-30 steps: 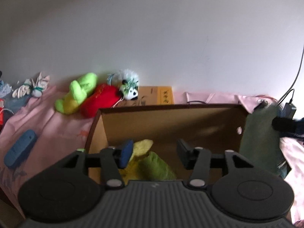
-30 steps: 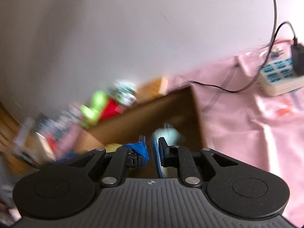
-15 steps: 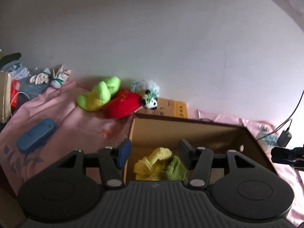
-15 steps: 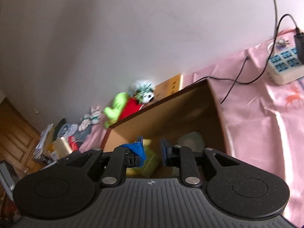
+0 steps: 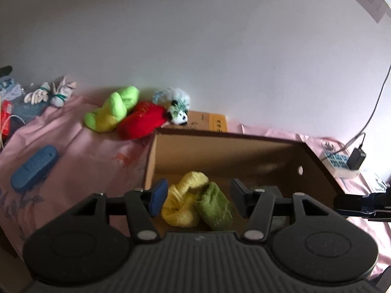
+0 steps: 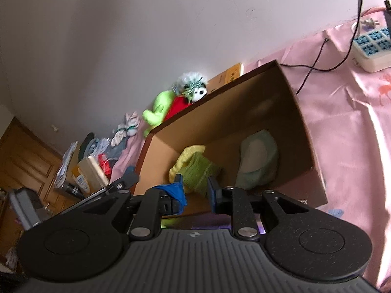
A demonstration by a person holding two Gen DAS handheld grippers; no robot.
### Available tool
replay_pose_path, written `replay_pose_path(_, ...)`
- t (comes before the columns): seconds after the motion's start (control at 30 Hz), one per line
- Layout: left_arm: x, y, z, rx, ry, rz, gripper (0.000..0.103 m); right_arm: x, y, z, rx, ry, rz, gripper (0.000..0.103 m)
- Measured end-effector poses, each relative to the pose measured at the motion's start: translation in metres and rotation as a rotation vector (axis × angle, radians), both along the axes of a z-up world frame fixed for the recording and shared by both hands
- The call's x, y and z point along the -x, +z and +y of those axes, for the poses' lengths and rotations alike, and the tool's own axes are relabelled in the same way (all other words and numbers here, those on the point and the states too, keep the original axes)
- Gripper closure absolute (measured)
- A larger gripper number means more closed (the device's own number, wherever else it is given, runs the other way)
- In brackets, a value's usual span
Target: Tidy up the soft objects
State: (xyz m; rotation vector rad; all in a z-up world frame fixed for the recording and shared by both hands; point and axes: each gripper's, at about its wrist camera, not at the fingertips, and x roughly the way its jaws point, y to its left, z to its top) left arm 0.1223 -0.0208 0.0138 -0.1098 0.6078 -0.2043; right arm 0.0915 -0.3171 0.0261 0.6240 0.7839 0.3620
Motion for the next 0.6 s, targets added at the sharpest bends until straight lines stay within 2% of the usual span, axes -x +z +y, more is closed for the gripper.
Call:
replay_pose_path(0.17,0.005,-0.006,0.0,0.015,-0.027,0.006,0.044,0.012,0.004,0.003,0.036,0.029,-0.029,0.099)
replay_pose_path(0.33,0.02,-0.007,-0.006,0.0,-0.06,-0.004,0.044,0.025,0.006,0.0,0.022,0.029,-0.046,0.099)
replay_pose_path(0.53,0.049,-0.004,-0.022,-0.05,-0.095,-0.036,0.043,0.055,0.012,-0.018,0.059,-0.075,-0.106,0.099)
replay_pose_path(0.6,0.058,-0.002,-0.028,-0.059,-0.1,-0.04,0.041,0.066,0.017,-0.023,0.141,-0.13,-0.128,0.099)
